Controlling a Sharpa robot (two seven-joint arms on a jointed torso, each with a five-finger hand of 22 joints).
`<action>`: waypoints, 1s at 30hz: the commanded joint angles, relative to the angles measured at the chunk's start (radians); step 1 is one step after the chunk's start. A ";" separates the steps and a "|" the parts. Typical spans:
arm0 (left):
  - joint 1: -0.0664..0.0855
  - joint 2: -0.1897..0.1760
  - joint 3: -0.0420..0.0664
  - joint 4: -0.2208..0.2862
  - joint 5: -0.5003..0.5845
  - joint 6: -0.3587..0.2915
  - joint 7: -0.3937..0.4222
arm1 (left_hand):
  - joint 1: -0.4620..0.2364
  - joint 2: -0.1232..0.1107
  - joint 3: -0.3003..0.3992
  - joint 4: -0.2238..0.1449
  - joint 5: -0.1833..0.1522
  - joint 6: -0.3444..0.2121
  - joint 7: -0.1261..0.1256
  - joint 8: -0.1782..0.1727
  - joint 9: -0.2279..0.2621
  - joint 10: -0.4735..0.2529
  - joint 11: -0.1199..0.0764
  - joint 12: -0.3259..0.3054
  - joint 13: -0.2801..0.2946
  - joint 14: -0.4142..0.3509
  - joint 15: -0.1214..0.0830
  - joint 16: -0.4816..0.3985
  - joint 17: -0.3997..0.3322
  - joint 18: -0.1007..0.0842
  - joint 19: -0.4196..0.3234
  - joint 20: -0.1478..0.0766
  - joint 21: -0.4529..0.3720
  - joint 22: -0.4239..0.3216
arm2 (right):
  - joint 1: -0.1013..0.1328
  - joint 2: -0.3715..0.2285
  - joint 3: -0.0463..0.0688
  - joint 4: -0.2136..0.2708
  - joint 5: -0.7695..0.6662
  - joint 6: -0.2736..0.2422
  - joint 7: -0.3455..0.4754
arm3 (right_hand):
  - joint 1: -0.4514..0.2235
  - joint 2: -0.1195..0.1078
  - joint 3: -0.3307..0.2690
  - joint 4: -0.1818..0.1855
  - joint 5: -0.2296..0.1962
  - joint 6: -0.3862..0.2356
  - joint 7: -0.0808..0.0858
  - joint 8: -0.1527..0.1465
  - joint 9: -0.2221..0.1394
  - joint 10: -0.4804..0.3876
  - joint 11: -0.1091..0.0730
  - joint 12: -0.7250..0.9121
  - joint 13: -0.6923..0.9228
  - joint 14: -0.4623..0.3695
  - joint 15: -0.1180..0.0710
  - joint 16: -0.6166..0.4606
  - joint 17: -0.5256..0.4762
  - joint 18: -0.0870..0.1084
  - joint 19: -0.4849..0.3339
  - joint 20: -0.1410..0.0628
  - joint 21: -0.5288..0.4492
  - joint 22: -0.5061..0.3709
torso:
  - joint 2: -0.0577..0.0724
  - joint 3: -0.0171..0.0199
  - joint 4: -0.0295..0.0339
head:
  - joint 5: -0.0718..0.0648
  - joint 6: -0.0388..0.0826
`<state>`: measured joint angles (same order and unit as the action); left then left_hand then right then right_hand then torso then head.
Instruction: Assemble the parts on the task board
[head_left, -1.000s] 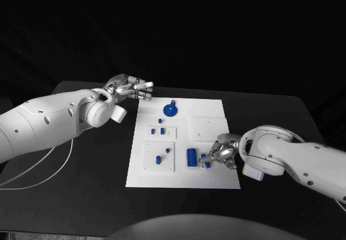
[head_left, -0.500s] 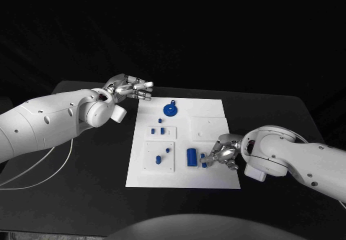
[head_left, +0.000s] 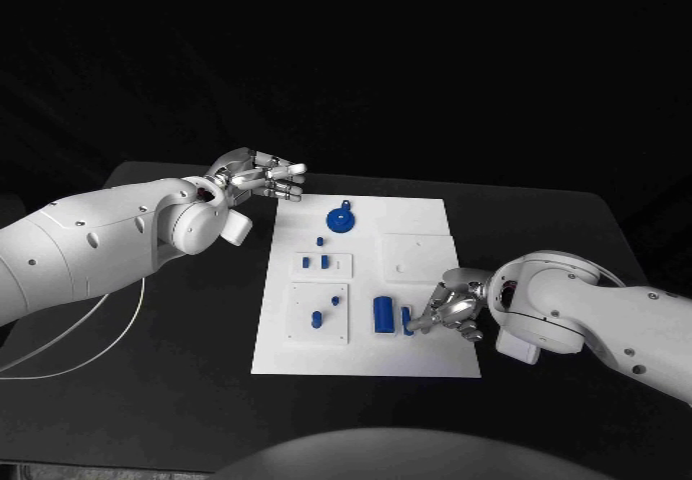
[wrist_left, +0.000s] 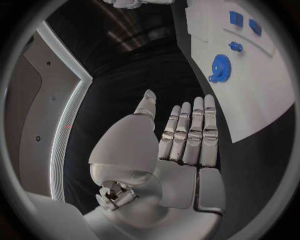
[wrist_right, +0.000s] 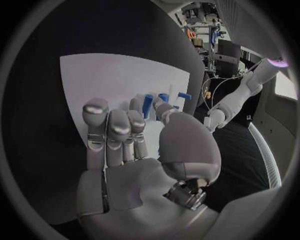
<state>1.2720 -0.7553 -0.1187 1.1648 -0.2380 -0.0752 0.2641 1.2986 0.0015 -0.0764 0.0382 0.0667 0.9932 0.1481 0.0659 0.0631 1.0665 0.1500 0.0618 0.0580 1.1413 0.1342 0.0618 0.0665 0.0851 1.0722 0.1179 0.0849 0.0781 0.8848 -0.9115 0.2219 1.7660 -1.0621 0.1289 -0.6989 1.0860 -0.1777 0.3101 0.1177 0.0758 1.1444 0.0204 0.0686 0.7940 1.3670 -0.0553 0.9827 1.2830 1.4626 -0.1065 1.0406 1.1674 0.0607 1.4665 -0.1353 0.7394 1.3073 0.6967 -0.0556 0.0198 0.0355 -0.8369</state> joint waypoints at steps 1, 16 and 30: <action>0.000 0.000 0.001 0.001 -0.003 0.012 0.005 | -0.008 0.000 -0.003 0.005 0.001 0.002 0.007 0.000 0.001 -0.002 0.000 -0.003 0.001 -0.006 -0.001 0.001 0.001 -0.004 -0.005 0.005 -0.003 -0.001 | -0.001 -0.004 0.000 0.008 0.008 0.044 -0.015 | 0.007 -0.003 -0.006 0.001 -0.005 0.006 0.002 -0.004 -0.001 0.003 0.003 0.002 -0.001 0.001 0.001 0.001 -0.001 -0.006 0.054 0.008 0.003 0.089 | 0.000 0.0007 -0.0008 | 0.000 0.001; 0.000 0.000 0.000 0.001 -0.005 0.014 0.002 | -0.008 0.000 -0.003 0.005 0.001 0.002 0.007 0.000 0.001 -0.002 0.000 -0.003 0.001 -0.006 -0.001 0.001 0.001 -0.004 -0.005 0.005 -0.003 -0.001 | -0.002 -0.009 0.000 0.010 0.015 0.067 -0.014 | 0.016 0.002 -0.011 0.001 -0.013 0.009 0.001 -0.004 -0.001 0.003 0.002 0.002 -0.001 0.001 0.001 0.002 0.001 -0.006 0.054 0.008 0.003 0.089 | 0.000 -0.0005 0.0005 | -0.002 0.000; 0.000 0.000 0.000 0.002 -0.007 0.013 0.002 | -0.008 0.000 -0.003 0.005 0.001 0.002 0.007 0.000 0.001 -0.002 0.000 -0.003 0.001 -0.006 -0.001 0.001 0.001 -0.004 -0.005 0.005 -0.003 -0.001 | -0.002 0.006 0.000 -0.009 0.002 0.049 -0.024 | 0.022 0.019 0.009 -0.009 -0.019 0.012 -0.002 -0.004 0.000 0.004 0.000 0.003 -0.001 0.001 -0.001 0.002 0.001 -0.007 0.054 0.006 0.005 0.090 | 0.000 -0.0005 0.0001 | 0.001 -0.005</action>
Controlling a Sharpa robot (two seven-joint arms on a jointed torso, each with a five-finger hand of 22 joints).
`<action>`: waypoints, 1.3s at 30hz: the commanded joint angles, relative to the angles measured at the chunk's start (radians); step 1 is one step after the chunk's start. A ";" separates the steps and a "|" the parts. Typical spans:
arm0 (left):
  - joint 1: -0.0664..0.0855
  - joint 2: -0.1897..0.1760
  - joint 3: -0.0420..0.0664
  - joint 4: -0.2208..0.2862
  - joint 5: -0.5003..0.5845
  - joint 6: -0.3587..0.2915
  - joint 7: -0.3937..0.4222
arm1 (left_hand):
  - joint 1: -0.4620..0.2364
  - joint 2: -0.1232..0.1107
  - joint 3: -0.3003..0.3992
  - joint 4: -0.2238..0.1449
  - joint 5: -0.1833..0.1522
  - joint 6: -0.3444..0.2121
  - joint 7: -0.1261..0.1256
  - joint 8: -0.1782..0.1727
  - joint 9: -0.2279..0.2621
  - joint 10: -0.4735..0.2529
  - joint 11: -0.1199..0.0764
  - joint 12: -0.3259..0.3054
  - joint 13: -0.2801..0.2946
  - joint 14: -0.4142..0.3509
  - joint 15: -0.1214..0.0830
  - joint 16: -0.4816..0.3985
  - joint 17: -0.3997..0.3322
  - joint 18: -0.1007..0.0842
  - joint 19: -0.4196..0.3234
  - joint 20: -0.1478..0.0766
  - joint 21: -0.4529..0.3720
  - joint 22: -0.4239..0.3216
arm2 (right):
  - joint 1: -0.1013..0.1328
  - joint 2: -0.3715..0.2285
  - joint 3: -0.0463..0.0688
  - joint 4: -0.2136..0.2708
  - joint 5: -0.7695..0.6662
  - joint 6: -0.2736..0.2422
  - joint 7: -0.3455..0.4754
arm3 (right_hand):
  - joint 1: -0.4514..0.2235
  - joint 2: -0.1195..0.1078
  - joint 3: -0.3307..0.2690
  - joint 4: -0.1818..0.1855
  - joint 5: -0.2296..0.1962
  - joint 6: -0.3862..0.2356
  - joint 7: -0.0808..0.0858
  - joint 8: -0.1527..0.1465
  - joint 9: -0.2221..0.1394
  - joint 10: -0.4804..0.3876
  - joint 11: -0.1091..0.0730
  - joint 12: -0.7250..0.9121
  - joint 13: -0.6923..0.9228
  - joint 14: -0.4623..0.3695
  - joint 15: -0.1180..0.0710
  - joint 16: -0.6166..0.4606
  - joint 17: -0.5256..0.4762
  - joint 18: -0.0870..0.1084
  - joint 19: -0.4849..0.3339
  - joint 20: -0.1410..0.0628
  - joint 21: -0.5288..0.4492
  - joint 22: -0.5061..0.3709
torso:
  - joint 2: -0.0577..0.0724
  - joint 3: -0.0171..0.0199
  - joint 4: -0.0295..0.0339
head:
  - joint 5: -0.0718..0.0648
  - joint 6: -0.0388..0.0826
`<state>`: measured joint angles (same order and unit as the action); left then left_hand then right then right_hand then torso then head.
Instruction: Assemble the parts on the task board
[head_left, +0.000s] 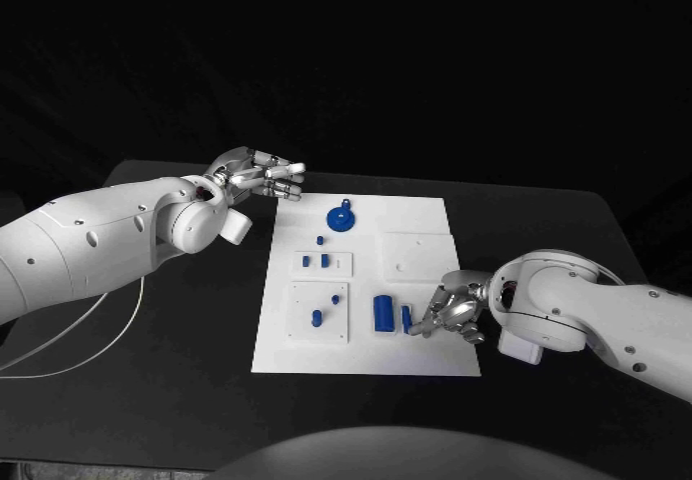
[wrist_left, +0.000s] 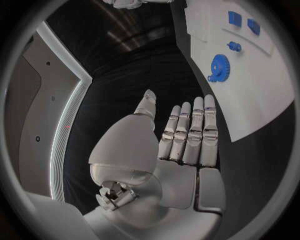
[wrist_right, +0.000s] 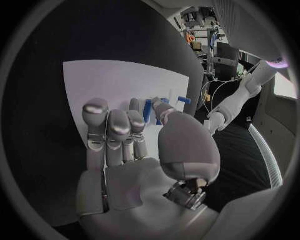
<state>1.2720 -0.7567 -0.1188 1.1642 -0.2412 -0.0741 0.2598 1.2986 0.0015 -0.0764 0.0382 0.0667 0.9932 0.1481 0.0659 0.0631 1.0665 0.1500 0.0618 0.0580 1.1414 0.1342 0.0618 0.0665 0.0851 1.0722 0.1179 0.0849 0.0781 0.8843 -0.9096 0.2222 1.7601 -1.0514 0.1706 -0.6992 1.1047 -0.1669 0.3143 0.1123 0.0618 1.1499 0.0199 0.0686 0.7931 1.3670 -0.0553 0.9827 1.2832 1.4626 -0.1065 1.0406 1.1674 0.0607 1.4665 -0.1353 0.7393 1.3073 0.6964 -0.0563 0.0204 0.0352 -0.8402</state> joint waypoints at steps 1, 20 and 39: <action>0.000 0.002 0.001 0.002 -0.004 0.012 0.006 | -0.008 0.000 -0.003 0.005 0.001 0.002 0.007 0.000 0.001 -0.002 0.000 -0.003 0.001 -0.006 -0.001 0.001 0.001 -0.004 -0.005 0.005 -0.003 -0.001 | -0.001 0.006 0.000 -0.004 -0.009 0.006 -0.024 | 0.003 0.008 0.006 -0.004 -0.005 0.007 -0.002 -0.004 0.001 0.004 0.000 0.002 -0.002 0.001 -0.001 0.002 0.001 -0.007 0.054 0.006 0.004 0.090 | 0.000 0.0003 -0.0005 | 0.002 -0.002; 0.000 0.002 0.001 0.002 -0.004 0.012 0.007 | -0.007 0.004 -0.005 0.003 0.001 0.003 0.006 0.000 0.001 -0.001 0.000 -0.003 0.001 -0.006 -0.001 0.001 0.001 -0.004 -0.004 0.005 -0.002 -0.001 | -0.001 0.025 0.000 -0.014 -0.039 -0.053 -0.016 | 0.000 0.018 0.019 -0.013 0.002 0.011 -0.005 -0.004 0.003 0.008 -0.002 0.007 0.000 0.002 -0.002 0.006 0.005 -0.007 0.055 0.005 0.008 0.090 | 0.001 0.0008 -0.0005 | 0.001 -0.003; 0.000 0.003 0.001 0.001 -0.004 0.012 0.007 | -0.007 0.004 -0.005 0.003 0.001 0.003 0.006 0.000 0.001 -0.001 0.000 -0.003 0.001 -0.006 -0.001 0.001 0.001 -0.004 -0.004 0.005 -0.002 -0.001 | -0.001 0.038 0.000 -0.033 -0.053 -0.065 -0.010 | 0.001 0.026 0.083 -0.031 -0.013 0.016 -0.010 -0.003 0.007 0.011 -0.006 0.009 0.005 0.002 -0.007 0.008 0.011 -0.012 0.055 -0.002 0.013 0.091 | 0.000 0.0003 -0.0003 | 0.000 -0.006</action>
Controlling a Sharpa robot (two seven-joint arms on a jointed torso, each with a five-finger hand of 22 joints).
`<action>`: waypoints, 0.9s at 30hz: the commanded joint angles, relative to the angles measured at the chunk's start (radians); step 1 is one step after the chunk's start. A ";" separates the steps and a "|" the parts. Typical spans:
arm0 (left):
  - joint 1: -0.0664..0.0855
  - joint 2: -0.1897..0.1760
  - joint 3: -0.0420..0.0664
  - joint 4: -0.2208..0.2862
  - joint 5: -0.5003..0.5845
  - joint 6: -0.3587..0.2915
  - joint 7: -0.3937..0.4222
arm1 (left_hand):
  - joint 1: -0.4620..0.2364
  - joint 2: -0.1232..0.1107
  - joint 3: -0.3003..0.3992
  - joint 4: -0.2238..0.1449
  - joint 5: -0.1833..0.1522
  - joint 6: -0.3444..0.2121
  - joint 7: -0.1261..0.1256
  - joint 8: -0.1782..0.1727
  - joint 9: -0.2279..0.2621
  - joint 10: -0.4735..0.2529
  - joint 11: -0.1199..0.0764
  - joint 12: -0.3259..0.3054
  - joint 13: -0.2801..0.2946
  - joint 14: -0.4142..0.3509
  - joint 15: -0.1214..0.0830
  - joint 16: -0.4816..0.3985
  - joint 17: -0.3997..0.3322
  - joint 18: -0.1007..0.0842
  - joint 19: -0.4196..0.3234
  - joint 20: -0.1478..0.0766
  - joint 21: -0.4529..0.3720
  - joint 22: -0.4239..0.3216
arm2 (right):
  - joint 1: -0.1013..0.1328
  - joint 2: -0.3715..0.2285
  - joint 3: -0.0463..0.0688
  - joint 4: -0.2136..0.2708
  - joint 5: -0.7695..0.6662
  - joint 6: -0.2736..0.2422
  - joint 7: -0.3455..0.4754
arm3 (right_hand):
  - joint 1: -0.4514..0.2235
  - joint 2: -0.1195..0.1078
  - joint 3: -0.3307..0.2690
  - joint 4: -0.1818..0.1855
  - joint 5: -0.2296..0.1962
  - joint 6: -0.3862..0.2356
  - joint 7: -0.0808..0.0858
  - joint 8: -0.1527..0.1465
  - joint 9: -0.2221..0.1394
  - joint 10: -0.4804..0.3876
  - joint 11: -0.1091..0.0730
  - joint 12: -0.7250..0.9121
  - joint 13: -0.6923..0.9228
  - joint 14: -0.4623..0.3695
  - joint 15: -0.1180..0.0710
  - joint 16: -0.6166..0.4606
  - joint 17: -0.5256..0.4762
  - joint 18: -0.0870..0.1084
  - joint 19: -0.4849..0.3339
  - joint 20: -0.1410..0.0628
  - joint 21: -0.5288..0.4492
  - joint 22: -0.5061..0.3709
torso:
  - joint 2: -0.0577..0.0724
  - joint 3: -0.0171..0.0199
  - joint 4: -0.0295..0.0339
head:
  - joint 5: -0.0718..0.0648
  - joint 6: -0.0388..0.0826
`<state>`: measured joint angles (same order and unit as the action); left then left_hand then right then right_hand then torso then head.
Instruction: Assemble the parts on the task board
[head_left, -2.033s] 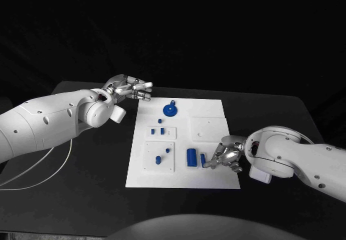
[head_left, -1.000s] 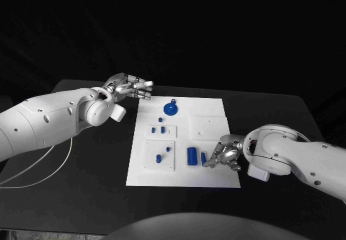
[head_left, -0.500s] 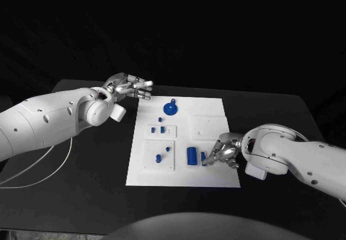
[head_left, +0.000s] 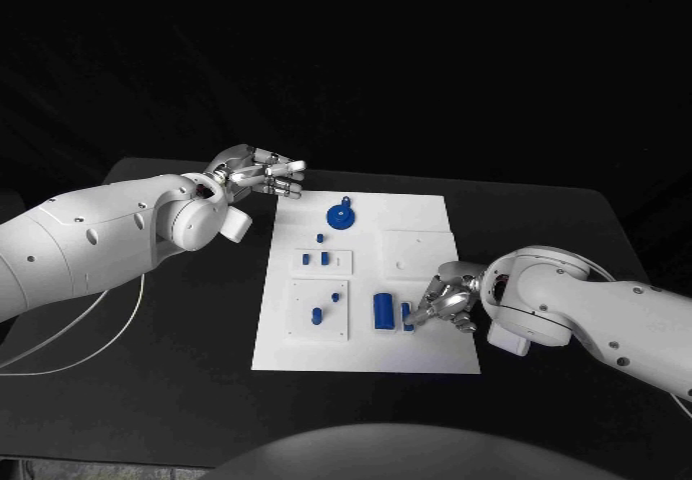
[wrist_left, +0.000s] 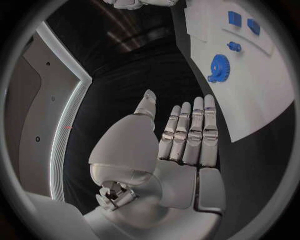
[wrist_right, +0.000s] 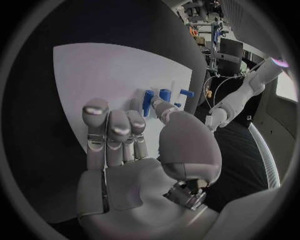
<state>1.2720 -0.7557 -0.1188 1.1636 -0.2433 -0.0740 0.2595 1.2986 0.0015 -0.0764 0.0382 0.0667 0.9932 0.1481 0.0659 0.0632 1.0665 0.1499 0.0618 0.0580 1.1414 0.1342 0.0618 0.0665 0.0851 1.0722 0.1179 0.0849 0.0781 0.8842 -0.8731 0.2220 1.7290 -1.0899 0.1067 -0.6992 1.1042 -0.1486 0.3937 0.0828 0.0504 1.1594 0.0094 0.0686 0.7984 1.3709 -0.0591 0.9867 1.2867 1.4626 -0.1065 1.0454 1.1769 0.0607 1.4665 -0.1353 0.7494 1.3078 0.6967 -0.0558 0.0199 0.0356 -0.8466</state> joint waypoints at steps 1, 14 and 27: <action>0.000 0.002 0.001 0.001 -0.002 0.012 0.007 | -0.007 0.004 -0.005 0.003 0.001 0.003 0.006 0.000 0.001 -0.001 0.000 -0.003 0.001 -0.006 -0.001 0.001 0.001 -0.004 -0.004 0.005 -0.002 -0.001 | -0.001 0.003 0.000 -0.003 -0.015 -0.001 -0.009 | 0.002 0.007 0.004 -0.001 -0.002 0.007 0.000 -0.003 0.002 0.007 -0.003 0.005 0.001 0.002 -0.007 0.003 0.001 -0.012 0.055 -0.002 0.003 0.090 | 0.000 0.0001 0.0000 | 0.000 0.000; 0.000 0.002 0.001 0.001 -0.002 0.012 0.006 | -0.007 0.004 -0.005 0.003 0.001 0.003 0.006 0.000 0.001 -0.001 0.000 -0.003 0.001 -0.006 -0.001 0.001 0.001 -0.004 -0.004 0.005 -0.002 -0.001 | -0.001 0.003 0.000 -0.004 0.003 -0.010 0.013 | -0.027 -0.007 -0.005 0.017 0.001 0.008 0.002 -0.004 0.006 0.008 -0.001 0.003 0.006 0.003 -0.006 0.001 0.005 -0.012 0.055 0.000 0.003 0.090 | 0.000 0.0001 -0.0007 | 0.001 0.003; 0.000 0.000 0.001 0.001 -0.002 0.013 0.005 | -0.007 0.004 -0.005 0.003 0.001 0.003 0.006 0.000 0.001 -0.001 0.000 -0.003 0.001 -0.006 -0.001 0.001 0.001 -0.004 -0.004 0.005 -0.002 -0.001 | -0.001 -0.024 0.011 0.033 0.030 -0.011 0.049 | -0.029 -0.023 -0.050 0.073 0.004 0.007 0.005 -0.004 0.018 0.007 0.002 0.005 0.005 0.003 -0.003 -0.001 0.000 -0.006 0.055 0.004 0.001 0.089 | 0.001 0.0012 -0.0010 | 0.003 0.006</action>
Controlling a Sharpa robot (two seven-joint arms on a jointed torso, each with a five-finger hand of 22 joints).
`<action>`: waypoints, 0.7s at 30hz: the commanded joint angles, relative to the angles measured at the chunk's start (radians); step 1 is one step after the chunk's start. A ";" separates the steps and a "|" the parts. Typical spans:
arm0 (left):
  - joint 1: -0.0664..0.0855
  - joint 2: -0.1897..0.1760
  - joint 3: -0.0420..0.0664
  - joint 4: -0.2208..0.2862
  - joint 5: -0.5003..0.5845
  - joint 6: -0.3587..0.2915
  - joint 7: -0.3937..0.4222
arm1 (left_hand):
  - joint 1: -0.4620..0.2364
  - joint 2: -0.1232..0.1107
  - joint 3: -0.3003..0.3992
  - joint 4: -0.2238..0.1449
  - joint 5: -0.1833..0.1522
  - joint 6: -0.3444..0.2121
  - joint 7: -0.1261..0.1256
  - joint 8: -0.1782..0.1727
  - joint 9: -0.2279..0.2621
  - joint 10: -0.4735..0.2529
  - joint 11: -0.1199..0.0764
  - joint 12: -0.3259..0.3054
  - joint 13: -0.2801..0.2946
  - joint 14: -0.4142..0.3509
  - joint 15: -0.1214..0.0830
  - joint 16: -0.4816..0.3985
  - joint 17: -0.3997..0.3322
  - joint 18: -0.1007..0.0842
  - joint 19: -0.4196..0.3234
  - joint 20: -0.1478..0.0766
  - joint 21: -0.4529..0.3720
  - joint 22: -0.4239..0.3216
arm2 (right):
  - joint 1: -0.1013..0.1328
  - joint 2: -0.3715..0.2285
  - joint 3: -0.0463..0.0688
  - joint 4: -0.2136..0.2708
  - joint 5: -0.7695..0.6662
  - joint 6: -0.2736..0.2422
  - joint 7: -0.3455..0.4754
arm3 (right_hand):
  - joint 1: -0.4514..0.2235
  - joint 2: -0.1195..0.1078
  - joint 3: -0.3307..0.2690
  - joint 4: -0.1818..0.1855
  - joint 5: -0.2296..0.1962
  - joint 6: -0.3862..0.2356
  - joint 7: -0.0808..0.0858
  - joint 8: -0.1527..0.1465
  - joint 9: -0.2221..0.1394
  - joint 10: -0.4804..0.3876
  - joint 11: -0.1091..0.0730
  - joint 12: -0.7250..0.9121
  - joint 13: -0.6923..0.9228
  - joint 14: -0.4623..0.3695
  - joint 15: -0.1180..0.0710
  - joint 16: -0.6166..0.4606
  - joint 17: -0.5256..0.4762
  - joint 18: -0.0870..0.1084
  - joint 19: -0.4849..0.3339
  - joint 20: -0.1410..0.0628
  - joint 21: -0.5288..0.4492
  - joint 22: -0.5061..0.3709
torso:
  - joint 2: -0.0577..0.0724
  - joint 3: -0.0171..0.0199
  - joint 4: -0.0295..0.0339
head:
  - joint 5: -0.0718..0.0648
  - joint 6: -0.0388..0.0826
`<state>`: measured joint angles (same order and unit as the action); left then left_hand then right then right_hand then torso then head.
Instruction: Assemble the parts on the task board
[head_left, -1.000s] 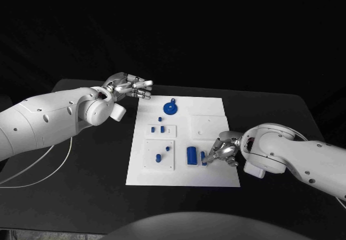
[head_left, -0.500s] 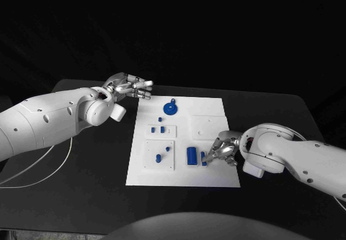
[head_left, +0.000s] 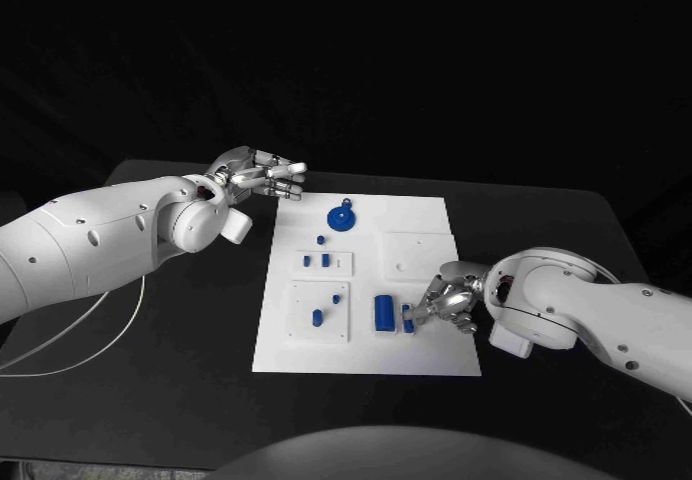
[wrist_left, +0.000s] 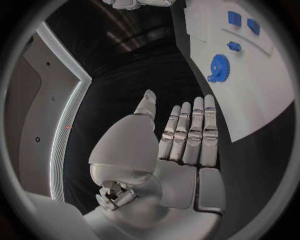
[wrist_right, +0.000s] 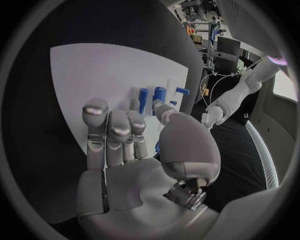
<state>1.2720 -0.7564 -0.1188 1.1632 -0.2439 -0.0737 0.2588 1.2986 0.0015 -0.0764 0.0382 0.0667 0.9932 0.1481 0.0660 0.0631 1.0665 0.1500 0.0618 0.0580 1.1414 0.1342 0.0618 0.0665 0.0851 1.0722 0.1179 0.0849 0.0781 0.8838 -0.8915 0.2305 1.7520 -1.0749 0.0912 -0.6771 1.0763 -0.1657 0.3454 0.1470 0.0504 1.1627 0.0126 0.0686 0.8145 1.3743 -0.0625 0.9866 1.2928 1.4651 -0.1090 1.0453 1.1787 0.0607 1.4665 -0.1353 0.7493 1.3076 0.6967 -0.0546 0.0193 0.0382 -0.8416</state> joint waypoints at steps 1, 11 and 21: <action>0.000 0.001 0.001 0.002 -0.002 0.013 0.005 | -0.008 0.005 -0.006 0.003 0.001 0.002 0.007 0.000 0.001 -0.001 0.000 -0.003 0.001 -0.006 0.000 0.001 0.001 -0.004 -0.005 0.005 -0.003 -0.001 | -0.001 -0.008 0.004 0.013 0.017 0.006 0.027 | -0.001 -0.006 -0.001 0.008 0.004 0.004 0.002 -0.004 0.001 0.004 0.005 0.005 -0.001 0.001 -0.001 -0.001 -0.002 -0.006 0.055 0.004 0.001 0.089 | 0.001 -0.0002 -0.0007 | 0.000 0.001; 0.000 0.000 0.001 0.003 -0.003 0.015 0.006 | -0.009 0.005 -0.007 0.003 0.001 0.002 0.007 0.000 0.001 -0.001 0.000 -0.003 0.001 -0.006 0.000 0.001 0.001 -0.004 -0.005 0.005 -0.003 -0.001 | -0.002 -0.032 0.009 0.029 0.008 0.068 0.026 | 0.042 -0.005 -0.003 -0.031 0.008 0.004 0.001 -0.004 0.001 0.001 0.005 0.002 -0.003 0.000 -0.001 -0.004 -0.005 -0.006 0.054 0.004 -0.001 0.089 | 0.000 -0.0009 -0.0004 | -0.002 0.001; 0.000 -0.001 0.001 0.004 -0.003 0.012 0.011 | -0.008 0.003 -0.006 0.003 0.001 0.003 0.007 0.000 0.001 0.000 0.000 -0.003 0.001 -0.006 -0.001 0.001 0.001 -0.004 -0.005 0.005 -0.003 -0.001 | -0.014 -0.039 0.010 0.031 -0.025 0.101 0.020 | 0.068 0.012 -0.016 -0.096 0.025 0.009 -0.002 -0.005 -0.019 -0.001 0.003 0.001 -0.005 -0.001 -0.002 -0.006 -0.006 -0.008 0.054 0.003 -0.005 0.089 | 0.000 -0.0011 0.0005 | -0.003 0.002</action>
<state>1.2720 -0.7576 -0.1188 1.1647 -0.2445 -0.0726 0.2584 1.2946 0.0054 -0.0791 0.0409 0.0667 0.9932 0.1481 0.0659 0.0631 1.0664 0.1500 0.0618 0.0580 1.1413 0.1342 0.0618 0.0665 0.0851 1.0722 0.1179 0.0849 0.0781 0.8717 -0.9299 0.2401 1.7805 -1.0740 0.1520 -0.6621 1.1333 -0.1540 0.3281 0.0555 0.0736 1.1655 0.0098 0.0686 0.7953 1.3743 -0.0625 0.9866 1.2892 1.4648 -0.1087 1.0453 1.1731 0.0607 1.4665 -0.1353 0.7493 1.3075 0.6968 -0.0559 0.0191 0.0351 -0.8406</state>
